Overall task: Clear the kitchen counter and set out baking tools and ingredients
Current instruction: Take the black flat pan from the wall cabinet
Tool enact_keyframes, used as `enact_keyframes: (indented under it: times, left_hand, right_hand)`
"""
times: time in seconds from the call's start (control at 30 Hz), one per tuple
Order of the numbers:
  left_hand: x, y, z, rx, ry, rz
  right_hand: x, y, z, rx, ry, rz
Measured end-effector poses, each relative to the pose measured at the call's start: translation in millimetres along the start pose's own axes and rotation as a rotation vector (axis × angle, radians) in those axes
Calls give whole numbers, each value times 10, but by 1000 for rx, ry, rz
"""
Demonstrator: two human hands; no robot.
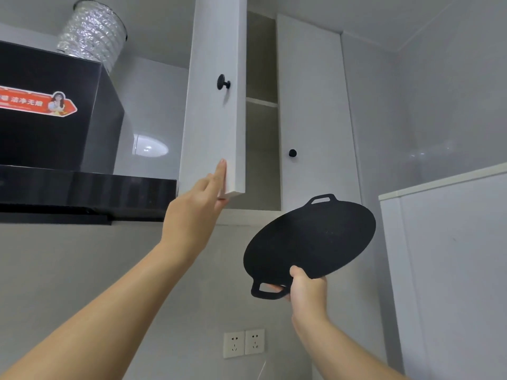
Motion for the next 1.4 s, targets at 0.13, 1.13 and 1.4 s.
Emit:
enact_keyframes:
  times: [0.13, 1.13, 1.4]
  left_hand:
    - [-153, 41, -124, -30, 63, 38]
    - [-1943, -103, -119, -379, 368, 350]
    - [-2178, -113, 7, -349, 449, 333]
  right_hand:
    - [38, -70, -55, -18, -2, -4]
    - [-17, 447, -810, -269, 257, -159]
    - [-92, 701, -959, -254, 302, -185]
Point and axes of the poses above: each hand's wrist, its own y-axis towards the middle knuckle, its own x-axis out of the back of the hand, z = x × y, the point moved 8 cm from there along y, towards the middle knuckle, and after that the axes turned 10 degrees about x, right-handed, at the moved point
